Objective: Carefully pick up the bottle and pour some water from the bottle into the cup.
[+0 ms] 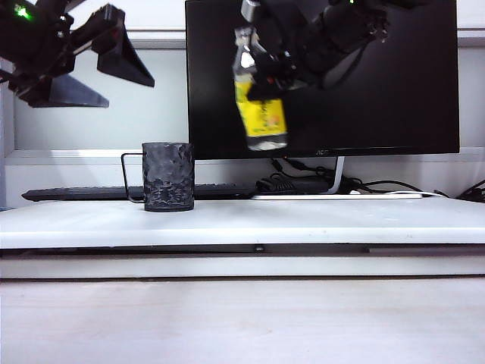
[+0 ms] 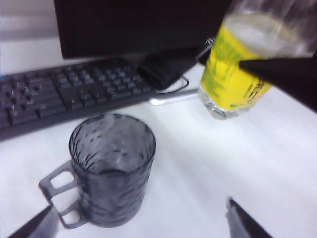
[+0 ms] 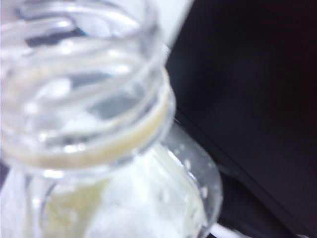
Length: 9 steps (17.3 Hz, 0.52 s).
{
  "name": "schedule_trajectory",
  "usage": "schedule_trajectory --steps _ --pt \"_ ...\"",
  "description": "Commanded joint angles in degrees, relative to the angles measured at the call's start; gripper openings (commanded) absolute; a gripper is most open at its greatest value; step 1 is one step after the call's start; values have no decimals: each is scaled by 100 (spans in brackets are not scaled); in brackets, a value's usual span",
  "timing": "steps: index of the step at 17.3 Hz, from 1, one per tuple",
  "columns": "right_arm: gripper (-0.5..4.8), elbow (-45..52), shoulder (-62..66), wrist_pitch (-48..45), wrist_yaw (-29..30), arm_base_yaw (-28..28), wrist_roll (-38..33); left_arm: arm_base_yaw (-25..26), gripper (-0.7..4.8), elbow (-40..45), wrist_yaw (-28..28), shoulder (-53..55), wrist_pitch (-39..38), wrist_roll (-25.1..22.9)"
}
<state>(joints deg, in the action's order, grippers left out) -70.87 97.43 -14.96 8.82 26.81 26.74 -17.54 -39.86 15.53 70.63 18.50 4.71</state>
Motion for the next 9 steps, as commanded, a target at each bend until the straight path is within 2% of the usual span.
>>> schedule_trajectory --steps 1,3,6,9 --pt "198 -76 -48 -330 -33 11 258 4 479 -15 -11 -15 83 -20" --pt "197 -81 26 -369 -35 94 684 4 479 -15 -15 -13 85 -22" --pt "198 -90 271 -811 -195 304 929 4 479 -15 -28 -13 85 -22" --pt "197 -94 387 -1119 -293 463 1786 4 479 -15 -28 -13 81 -22"
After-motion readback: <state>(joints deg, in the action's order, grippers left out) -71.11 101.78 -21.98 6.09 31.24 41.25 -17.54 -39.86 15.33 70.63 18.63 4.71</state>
